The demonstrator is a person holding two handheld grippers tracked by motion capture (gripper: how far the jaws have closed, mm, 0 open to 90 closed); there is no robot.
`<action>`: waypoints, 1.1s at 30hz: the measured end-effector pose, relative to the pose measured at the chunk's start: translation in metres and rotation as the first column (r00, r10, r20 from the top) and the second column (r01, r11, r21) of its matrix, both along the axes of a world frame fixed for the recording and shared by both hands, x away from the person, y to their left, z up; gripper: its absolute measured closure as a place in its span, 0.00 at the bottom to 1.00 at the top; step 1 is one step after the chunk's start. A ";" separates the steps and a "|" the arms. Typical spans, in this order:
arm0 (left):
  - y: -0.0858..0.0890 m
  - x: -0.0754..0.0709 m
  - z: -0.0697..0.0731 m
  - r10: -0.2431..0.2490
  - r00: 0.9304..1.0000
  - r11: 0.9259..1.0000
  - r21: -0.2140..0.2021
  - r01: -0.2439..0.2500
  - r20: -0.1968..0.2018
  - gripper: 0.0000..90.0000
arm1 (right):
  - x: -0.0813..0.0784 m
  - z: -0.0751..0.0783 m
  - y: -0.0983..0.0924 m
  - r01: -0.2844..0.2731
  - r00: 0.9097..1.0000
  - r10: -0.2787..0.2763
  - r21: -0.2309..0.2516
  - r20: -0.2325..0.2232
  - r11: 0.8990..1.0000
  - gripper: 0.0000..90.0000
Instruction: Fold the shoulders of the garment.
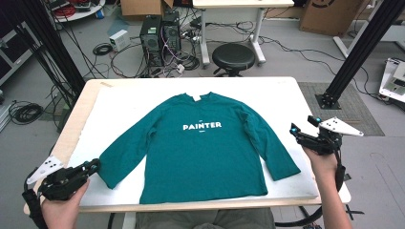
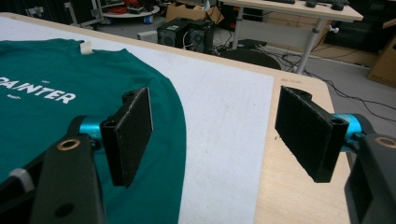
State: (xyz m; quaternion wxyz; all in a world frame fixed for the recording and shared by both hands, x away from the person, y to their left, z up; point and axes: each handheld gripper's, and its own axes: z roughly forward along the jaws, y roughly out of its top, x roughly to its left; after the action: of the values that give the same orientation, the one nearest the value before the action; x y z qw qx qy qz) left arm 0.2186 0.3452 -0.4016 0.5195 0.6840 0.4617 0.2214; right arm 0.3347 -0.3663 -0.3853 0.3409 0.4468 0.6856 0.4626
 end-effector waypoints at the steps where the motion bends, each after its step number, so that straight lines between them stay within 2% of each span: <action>1: -0.009 0.001 0.007 -0.033 0.999 0.999 -0.019 0.033 0.017 0.95 | 0.000 0.000 0.000 0.000 1.000 0.000 0.000 0.000 1.000 0.31; 2: -0.009 0.001 0.007 -0.033 0.999 0.999 -0.019 0.033 0.017 0.95 | 0.000 0.000 0.000 0.000 1.000 0.000 0.000 0.000 1.000 0.31; 4: -0.021 0.002 0.015 -0.068 0.997 0.997 -0.023 0.069 0.034 0.95 | 0.000 0.000 0.000 -0.002 1.000 0.002 -0.002 0.001 1.000 0.31; 8: -0.046 0.008 0.027 -0.149 0.987 0.988 -0.016 0.150 0.054 0.95 | 0.000 0.000 0.000 -0.002 1.000 0.002 -0.001 0.000 1.000 0.31; 11: -0.065 0.014 0.029 -0.206 0.977 0.978 -0.008 0.206 0.050 0.95 | -0.001 0.000 0.001 0.000 1.000 0.000 0.006 -0.005 1.000 0.31; 17: -0.087 0.025 0.024 -0.278 0.961 0.961 0.008 0.277 0.018 0.95 | -0.002 -0.001 0.000 -0.001 1.000 0.001 0.000 -0.007 1.000 0.31; 19: -0.095 0.027 0.023 -0.304 0.953 0.953 0.004 0.304 0.005 0.95 | -0.002 -0.001 0.000 -0.002 1.000 0.002 -0.001 -0.007 1.000 0.31; 20: -0.104 0.028 0.023 -0.333 0.943 0.943 0.005 0.333 0.001 0.95 | -0.002 -0.002 0.000 -0.001 1.000 0.001 0.001 -0.007 1.000 0.31; 21: -0.104 0.028 0.023 -0.333 0.943 0.943 0.005 0.333 0.001 0.95 | -0.002 -0.002 0.000 -0.001 1.000 0.001 0.001 -0.007 1.000 0.31; 26: -0.134 0.031 0.022 -0.413 0.911 0.910 0.016 0.413 -0.008 0.95 | -0.002 -0.002 0.000 -0.001 1.000 0.001 -0.003 -0.004 1.000 0.31; 28: -0.148 0.032 0.021 -0.454 0.891 0.891 0.017 0.454 -0.016 0.95 | -0.002 -0.003 0.001 -0.003 1.000 0.003 -0.005 -0.009 1.000 0.31; 30: -0.160 0.034 0.018 -0.484 0.875 0.875 0.022 0.484 -0.027 0.95 | -0.003 -0.003 0.002 -0.003 1.000 0.003 0.001 -0.012 1.000 0.31; 33: -0.177 0.037 0.014 -0.532 0.845 0.845 0.016 0.534 -0.053 0.95 | -0.003 -0.003 0.003 -0.006 1.000 0.006 -0.003 -0.018 1.000 0.31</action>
State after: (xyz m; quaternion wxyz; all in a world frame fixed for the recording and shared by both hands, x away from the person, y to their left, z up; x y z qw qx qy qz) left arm 0.2560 0.1679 -0.3878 0.5394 0.7980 0.2621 0.0597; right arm 0.3317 -0.3632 -0.3888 0.3343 0.4484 0.6905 0.4586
